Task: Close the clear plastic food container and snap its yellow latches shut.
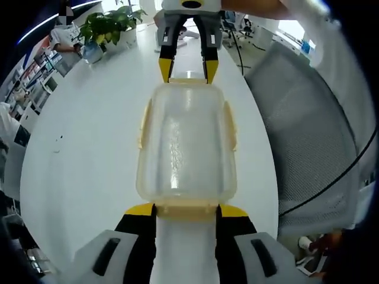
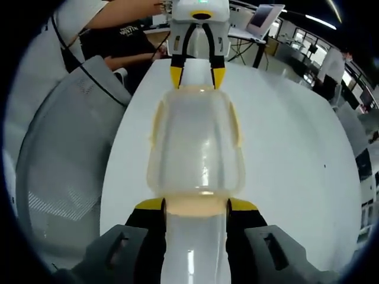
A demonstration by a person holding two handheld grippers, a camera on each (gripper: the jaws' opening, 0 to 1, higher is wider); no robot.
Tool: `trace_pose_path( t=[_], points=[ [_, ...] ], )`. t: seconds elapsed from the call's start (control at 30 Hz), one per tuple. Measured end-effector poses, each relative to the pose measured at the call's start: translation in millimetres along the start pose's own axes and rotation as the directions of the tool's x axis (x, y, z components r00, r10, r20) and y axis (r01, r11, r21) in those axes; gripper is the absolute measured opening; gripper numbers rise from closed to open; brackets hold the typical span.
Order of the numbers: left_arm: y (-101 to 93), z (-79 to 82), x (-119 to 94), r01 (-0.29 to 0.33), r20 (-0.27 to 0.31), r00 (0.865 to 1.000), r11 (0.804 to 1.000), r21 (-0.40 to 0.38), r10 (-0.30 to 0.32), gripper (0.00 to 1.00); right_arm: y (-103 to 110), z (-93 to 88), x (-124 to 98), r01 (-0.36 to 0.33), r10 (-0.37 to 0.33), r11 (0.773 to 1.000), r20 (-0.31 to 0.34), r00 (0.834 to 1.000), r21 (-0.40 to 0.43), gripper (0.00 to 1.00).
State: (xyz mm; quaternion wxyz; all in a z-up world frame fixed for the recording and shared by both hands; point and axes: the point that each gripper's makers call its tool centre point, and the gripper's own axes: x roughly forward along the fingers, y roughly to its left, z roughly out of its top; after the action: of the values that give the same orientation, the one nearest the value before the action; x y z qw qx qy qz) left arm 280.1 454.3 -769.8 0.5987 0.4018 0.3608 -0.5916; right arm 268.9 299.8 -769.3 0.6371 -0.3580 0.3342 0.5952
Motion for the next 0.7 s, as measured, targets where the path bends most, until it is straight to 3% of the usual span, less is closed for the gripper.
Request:
trace_pose_path(
  t=[0.7],
  points=[
    [2.7, 47.6, 15, 0.016, 0.008, 1.0, 0.999, 0.034, -0.016, 0.34, 2, -40.7, -30, 0.014, -0.013, 0.999, -0.018, 1.0, 0.037, 0.36]
  ],
)
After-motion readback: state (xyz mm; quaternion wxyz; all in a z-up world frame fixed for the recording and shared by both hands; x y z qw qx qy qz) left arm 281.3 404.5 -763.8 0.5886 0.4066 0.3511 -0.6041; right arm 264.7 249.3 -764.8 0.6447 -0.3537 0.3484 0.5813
